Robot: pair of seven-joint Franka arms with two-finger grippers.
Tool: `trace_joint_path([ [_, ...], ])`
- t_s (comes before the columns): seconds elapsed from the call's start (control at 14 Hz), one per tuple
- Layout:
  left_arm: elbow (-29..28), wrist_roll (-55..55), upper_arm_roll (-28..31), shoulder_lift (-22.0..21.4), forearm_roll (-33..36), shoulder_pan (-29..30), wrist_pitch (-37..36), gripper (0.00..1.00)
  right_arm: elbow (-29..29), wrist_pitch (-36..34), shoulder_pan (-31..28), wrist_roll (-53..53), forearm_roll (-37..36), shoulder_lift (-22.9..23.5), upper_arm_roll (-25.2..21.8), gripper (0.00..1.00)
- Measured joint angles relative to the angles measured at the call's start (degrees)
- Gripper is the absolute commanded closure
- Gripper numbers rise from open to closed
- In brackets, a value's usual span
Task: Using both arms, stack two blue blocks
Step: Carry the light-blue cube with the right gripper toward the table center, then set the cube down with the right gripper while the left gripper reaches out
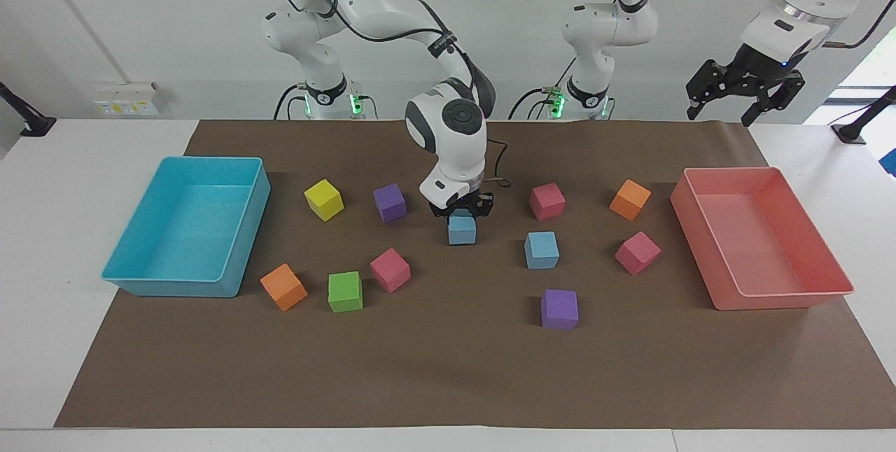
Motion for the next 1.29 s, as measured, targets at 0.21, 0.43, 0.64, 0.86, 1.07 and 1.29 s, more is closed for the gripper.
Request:
trace_joint_path([
  [0.21,-2.3,-3.3,-3.3,1.2,0.0,0.0,3.6,0.0,-0.9,1.4,-0.1,0.0,0.7,0.0,0.0,1.0],
  [0.43,-5.7,-5.1,-5.3,1.6,0.0,-0.1,8.0,0.0,-1.2,1.6,-0.2,0.0,1.2,0.0,-0.1,1.0],
  [0.64,-9.8,-8.8,-7.7,1.7,0.0,-0.1,13.6,0.0,-1.7,1.9,-0.1,0.0,1.2,0.0,0.0,0.79],
  [0.86,-13.3,-10.2,-9.4,1.9,0.0,-0.1,18.4,0.0,-1.7,1.9,-0.1,0.0,1.2,0.0,0.0,0.0],
  [1.07,-15.0,-11.6,-10.8,4.2,0.0,-0.2,22.8,0.0,-1.4,1.9,-0.1,0.0,1.2,-0.1,0.0,0.0],
  [1.29,-16.9,-12.1,-11.3,6.4,0.8,-0.4,27.6,0.0,-0.8,1.8,-0.2,0.0,1.2,-1.6,-0.2,0.0],
])
